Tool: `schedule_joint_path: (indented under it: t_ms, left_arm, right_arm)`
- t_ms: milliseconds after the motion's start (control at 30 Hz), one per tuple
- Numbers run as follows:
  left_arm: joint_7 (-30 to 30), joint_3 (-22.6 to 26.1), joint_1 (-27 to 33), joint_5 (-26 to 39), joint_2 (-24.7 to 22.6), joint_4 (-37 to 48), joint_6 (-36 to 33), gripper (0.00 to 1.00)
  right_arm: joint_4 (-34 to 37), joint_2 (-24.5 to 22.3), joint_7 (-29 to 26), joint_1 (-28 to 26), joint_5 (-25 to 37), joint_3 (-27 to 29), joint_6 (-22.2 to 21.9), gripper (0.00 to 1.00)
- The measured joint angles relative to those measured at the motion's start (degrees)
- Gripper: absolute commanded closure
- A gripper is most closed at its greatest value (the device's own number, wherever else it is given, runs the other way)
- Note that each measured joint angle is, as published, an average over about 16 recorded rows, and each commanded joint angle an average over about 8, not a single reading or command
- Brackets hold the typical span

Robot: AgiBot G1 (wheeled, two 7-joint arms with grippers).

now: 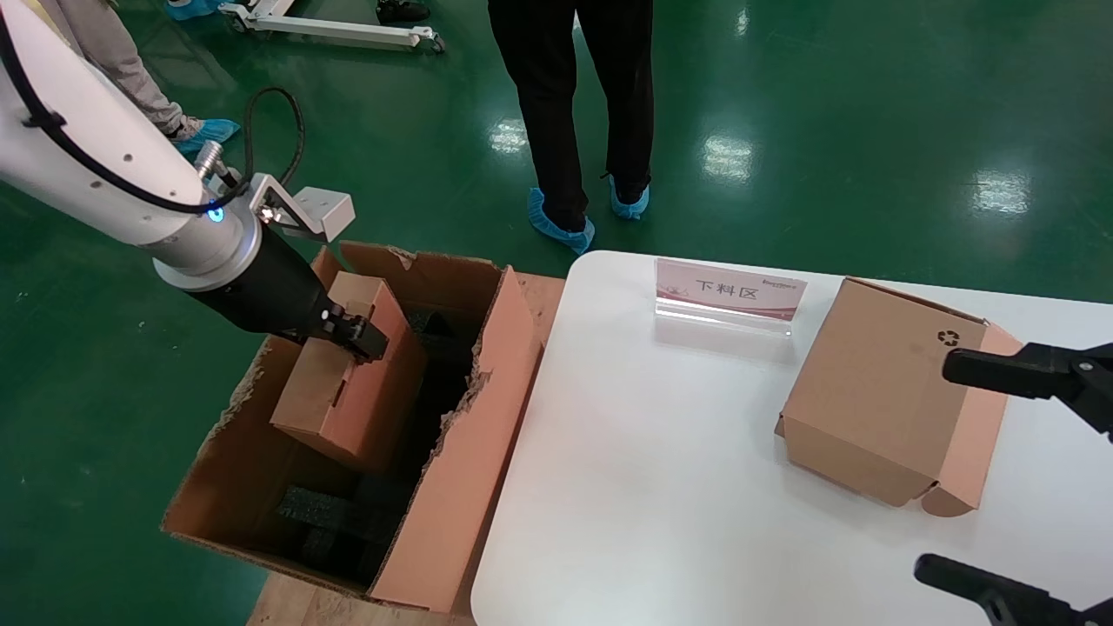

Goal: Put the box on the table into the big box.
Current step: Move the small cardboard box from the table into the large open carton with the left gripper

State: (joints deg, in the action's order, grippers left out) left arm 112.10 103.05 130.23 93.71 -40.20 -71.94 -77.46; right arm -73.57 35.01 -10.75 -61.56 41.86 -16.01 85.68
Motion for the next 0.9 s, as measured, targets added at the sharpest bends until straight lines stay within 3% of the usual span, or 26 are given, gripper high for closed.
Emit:
schedule_joint_path:
  t_ms: [900]
  left_arm:
    - [-6.5, 1.8, -6.8, 4.1, 2.9, 5.1, 7.3, 1.0]
  right_arm:
    - [0.0, 0.0, 0.0, 0.0, 0.0, 0.0, 0.0, 0.0]
